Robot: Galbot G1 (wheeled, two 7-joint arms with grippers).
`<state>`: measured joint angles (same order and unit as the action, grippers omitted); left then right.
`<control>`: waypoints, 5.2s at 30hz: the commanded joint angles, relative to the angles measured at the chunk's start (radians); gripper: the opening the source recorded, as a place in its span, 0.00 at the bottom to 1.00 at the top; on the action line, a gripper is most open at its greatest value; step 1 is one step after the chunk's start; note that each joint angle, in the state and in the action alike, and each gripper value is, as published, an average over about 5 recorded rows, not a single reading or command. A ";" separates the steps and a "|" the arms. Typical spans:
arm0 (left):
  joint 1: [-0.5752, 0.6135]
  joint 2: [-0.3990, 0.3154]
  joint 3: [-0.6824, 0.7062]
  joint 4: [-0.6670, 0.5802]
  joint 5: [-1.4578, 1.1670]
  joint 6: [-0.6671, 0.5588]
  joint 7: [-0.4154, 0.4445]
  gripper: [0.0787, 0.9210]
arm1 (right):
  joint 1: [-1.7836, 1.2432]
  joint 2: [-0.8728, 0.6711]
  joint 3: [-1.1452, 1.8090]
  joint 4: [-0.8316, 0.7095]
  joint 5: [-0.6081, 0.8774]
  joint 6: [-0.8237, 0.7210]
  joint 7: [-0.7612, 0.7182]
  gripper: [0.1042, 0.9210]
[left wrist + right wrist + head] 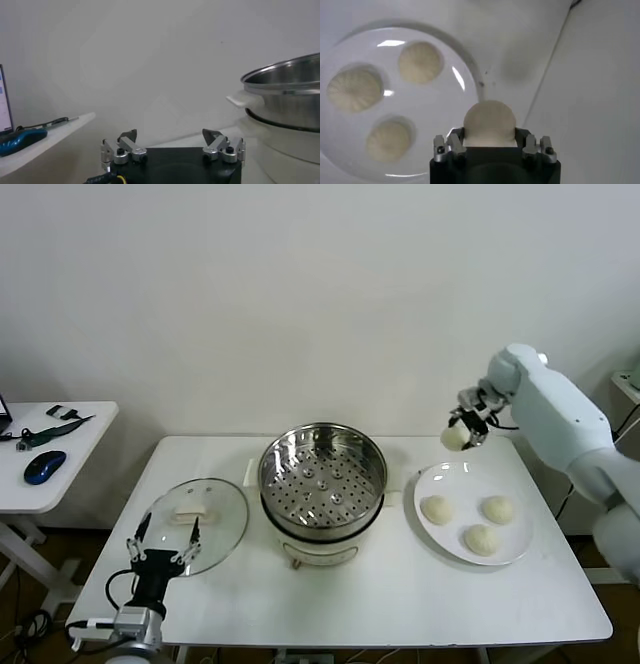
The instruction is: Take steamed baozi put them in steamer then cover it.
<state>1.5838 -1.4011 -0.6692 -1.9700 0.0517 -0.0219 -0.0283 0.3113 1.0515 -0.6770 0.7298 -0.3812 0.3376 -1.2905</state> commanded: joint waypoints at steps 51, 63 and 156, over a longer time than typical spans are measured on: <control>0.011 -0.005 0.023 -0.017 -0.004 -0.001 -0.001 0.88 | -0.034 0.386 -0.277 0.213 -0.293 0.323 0.076 0.87; 0.017 -0.001 0.022 -0.014 -0.005 -0.006 -0.004 0.88 | 0.115 0.255 -0.288 0.350 -0.059 0.240 0.044 0.88; 0.068 0.015 0.000 -0.017 -0.006 -0.050 0.005 0.88 | -0.224 -0.126 -0.178 0.085 0.393 -0.441 0.113 0.70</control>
<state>1.6521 -1.3848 -0.6715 -1.9848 0.0443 -0.0732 -0.0221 0.0427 0.9453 -0.8159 0.7908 -0.0274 -0.1049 -1.1774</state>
